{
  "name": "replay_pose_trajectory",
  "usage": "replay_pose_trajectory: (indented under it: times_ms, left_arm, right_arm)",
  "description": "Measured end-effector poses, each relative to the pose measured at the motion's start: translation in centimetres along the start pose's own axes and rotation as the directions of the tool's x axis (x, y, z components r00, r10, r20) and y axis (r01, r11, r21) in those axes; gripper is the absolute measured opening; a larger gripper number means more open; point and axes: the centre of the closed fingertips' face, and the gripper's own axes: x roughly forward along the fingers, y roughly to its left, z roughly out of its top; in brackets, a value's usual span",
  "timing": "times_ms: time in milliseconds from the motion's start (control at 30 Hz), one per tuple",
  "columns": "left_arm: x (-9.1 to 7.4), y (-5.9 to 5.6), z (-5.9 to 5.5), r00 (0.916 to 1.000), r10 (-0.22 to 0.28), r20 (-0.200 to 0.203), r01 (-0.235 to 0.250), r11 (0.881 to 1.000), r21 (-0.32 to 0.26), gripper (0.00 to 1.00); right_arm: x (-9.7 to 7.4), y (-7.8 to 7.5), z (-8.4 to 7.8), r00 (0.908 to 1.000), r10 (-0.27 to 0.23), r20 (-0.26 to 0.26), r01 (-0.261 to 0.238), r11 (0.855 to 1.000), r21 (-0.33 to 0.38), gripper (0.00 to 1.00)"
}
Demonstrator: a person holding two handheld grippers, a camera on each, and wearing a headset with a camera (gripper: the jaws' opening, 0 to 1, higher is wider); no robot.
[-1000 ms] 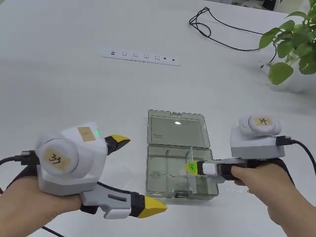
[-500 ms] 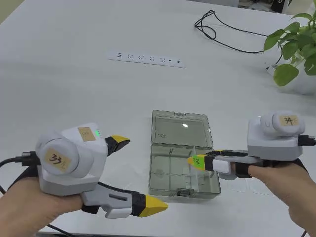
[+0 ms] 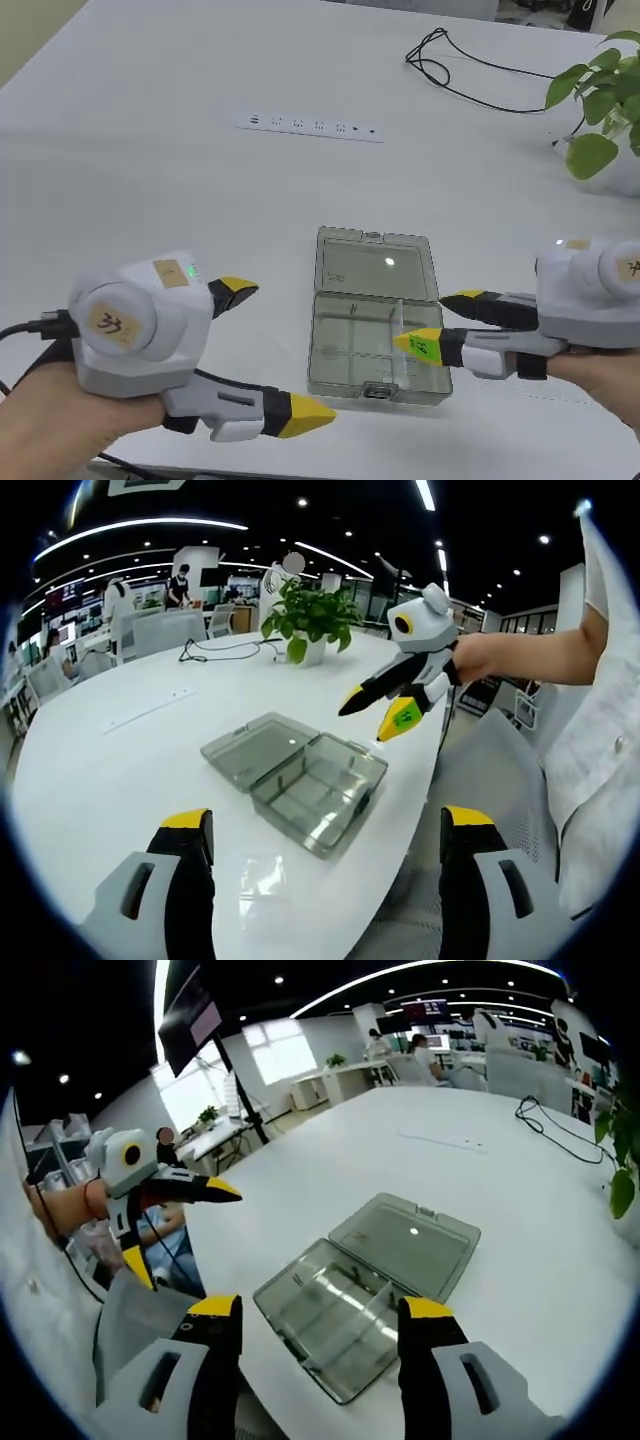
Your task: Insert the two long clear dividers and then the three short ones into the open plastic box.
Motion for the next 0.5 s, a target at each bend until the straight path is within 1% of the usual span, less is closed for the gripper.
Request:
replay_pose_trajectory:
  times_ms: [100, 267, 367, 467, 500]
  left_arm:
    - [-0.2, 0.3, -0.2, 0.9998, 0.017, -0.006, -0.017, 1.0, -0.005, 0.95]
    - [-0.4, 1.0, -0.4, 0.9986, 0.05, -0.018, -0.05, 0.999, -0.014, 0.94]
    - [-0.5, 1.5, -0.6, 0.9973, 0.067, -0.028, -0.068, 0.998, -0.017, 0.93]
    - [-0.5, 1.8, -0.8, 0.9962, 0.08, -0.035, -0.081, 0.997, -0.022, 0.92]
    - [-0.5, 1.9, -0.9, 0.9955, 0.085, -0.041, -0.086, 0.996, -0.024, 0.92]
  right_arm:
    - [-0.5, 0.1, -0.2, 0.9998, 0.018, 0.006, -0.018, 0.999, -0.029, 0.67]
    - [-1.4, 0.6, -0.7, 0.9983, 0.056, 0.017, -0.054, 0.993, -0.103, 0.77]
    - [-2.0, 0.3, -1.1, 0.9978, 0.062, 0.022, -0.059, 0.99, -0.132, 0.8]
    - [-2.6, 0.0, -1.4, 0.9974, 0.067, 0.026, -0.063, 0.988, -0.143, 0.83]
    - [-2.9, -0.1, -1.5, 0.9968, 0.073, 0.031, -0.068, 0.985, -0.159, 0.84]
